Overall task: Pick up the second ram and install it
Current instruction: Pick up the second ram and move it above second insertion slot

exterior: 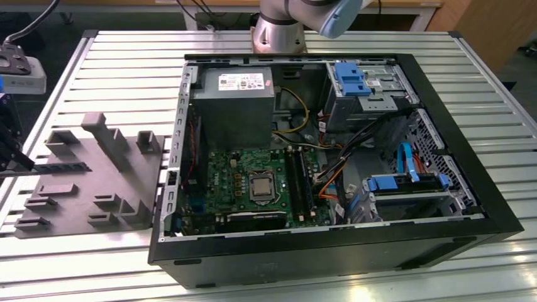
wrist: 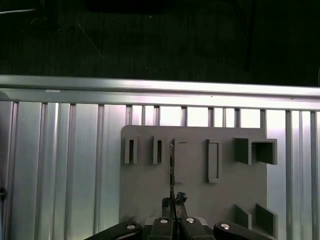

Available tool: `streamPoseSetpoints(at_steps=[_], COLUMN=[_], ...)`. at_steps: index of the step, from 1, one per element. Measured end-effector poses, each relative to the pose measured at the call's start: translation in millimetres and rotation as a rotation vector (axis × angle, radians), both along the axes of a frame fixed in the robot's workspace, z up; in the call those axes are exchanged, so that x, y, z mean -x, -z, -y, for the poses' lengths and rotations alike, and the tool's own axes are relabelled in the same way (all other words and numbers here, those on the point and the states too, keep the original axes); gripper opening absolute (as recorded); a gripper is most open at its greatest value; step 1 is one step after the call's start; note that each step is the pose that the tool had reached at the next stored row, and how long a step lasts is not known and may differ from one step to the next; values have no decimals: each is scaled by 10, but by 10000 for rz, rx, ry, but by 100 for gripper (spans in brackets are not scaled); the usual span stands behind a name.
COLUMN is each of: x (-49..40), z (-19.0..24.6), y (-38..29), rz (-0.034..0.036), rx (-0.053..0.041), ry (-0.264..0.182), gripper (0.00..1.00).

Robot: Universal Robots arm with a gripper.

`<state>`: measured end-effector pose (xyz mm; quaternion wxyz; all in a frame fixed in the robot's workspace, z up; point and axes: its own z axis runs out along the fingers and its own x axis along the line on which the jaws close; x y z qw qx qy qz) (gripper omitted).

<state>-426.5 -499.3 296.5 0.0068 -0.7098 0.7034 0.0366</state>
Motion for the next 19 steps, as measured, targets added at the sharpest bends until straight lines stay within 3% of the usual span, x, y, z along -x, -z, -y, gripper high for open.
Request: streamPoseSetpoints(at_steps=[12,19], x=[1,2], z=[0,0], y=[-152,-228], rz=[2,4], rx=[-108,-230], ry=[0,0], gripper=[11,11])
